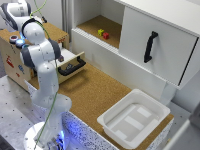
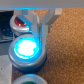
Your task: Push the blue button to turn off the blue light
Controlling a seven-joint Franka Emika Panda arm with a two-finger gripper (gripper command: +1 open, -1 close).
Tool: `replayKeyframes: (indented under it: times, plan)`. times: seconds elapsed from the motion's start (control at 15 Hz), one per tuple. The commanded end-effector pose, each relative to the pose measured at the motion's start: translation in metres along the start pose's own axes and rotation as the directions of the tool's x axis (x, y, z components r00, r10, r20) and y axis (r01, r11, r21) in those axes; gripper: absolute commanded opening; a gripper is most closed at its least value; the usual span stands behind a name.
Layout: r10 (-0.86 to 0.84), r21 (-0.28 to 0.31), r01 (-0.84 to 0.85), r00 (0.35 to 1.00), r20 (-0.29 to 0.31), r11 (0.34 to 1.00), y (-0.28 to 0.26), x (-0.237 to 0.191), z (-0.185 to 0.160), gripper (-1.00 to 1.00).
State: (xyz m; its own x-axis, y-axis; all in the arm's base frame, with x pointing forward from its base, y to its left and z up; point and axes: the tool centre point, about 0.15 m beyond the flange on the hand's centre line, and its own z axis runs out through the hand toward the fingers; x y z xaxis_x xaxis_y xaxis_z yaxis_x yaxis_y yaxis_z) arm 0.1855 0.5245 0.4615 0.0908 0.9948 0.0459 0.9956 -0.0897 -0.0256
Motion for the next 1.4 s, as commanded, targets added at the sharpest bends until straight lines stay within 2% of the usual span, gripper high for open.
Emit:
replayKeyframes:
  times: [0.0, 0.13, 0.33, 0.6, 0.93, 1.2, 1.33]
  plan:
    - [-0.014, -0.064, 0.021, 0.994, 0.109, 0.998, -0.009, -0.004, -0.014, -1.0]
    - [-0.01, -0.118, 0.024, 0.993, 0.116, 0.993, -0.011, -0.003, -0.031, -1.0]
    - [-0.058, -0.118, 0.076, 0.986, 0.155, 0.99, -0.024, 0.003, -0.04, -1.0]
    - [-0.086, -0.071, 0.099, 0.982, 0.17, 0.993, -0.024, 0.006, -0.03, -1.0]
    - [-0.112, -0.066, 0.126, 0.977, 0.181, 0.99, -0.002, 0.015, -0.009, -1.0]
    - [-0.161, -0.028, 0.172, 0.961, 0.227, 0.985, 0.003, 0.02, 0.017, -1.0]
    - [-0.164, -0.039, 0.178, 0.957, 0.241, 0.983, 0.001, 0.02, 0.012, -1.0]
